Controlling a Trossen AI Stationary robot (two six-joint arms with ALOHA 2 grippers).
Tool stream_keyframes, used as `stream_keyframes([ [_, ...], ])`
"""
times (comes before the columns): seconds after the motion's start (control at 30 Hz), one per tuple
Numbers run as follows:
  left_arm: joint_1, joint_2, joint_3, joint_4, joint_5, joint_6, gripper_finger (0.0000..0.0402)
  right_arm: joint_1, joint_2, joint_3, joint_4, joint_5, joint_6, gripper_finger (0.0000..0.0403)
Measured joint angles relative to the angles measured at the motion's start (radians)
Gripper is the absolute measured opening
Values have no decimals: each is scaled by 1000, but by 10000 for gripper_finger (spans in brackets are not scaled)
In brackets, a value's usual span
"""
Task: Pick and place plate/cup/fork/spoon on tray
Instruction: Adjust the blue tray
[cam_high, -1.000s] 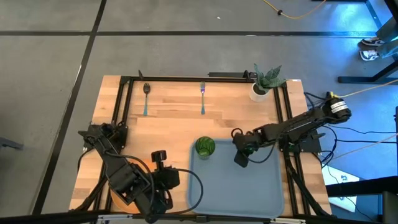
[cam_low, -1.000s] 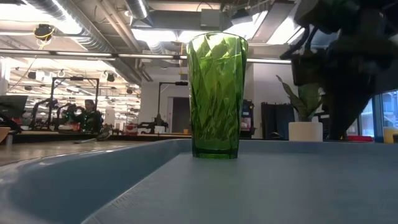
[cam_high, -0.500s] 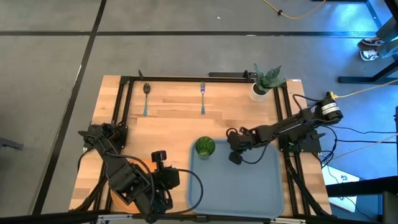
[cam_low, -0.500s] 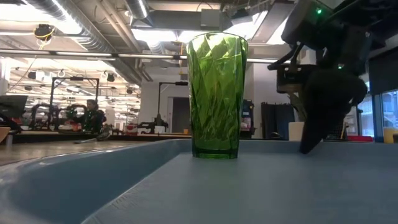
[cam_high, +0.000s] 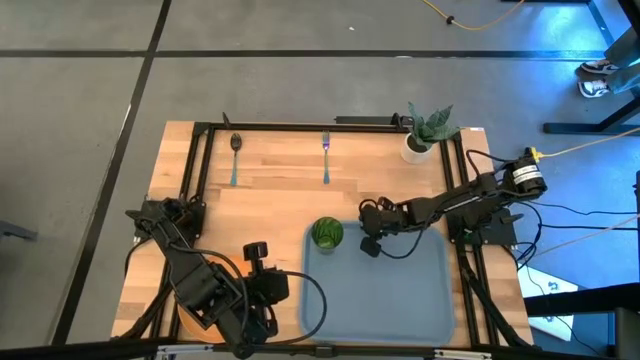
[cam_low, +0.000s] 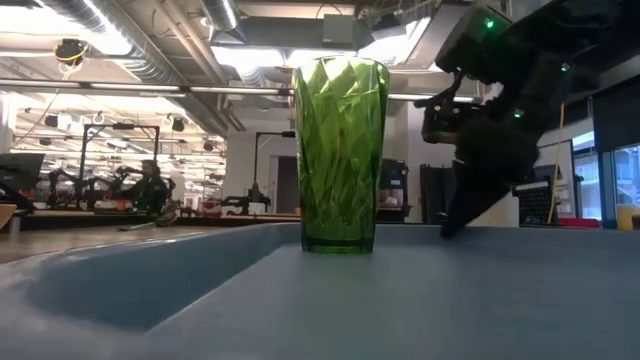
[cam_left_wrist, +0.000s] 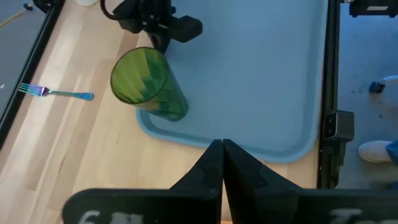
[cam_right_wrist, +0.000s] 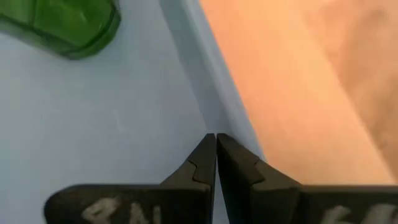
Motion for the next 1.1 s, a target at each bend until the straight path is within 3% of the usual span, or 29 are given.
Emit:
stream_keyframes([
  [0.63,0,0,0,0,0,1,1,-139,0,0,105,23,-153,21],
  [0.87,0,0,0,0,1,1,1,-96,-50,28,40,-163,-179,21],
  [1.1,0,0,0,0,1,0,1,-39,-41,41,-89,-215,-176,21],
])
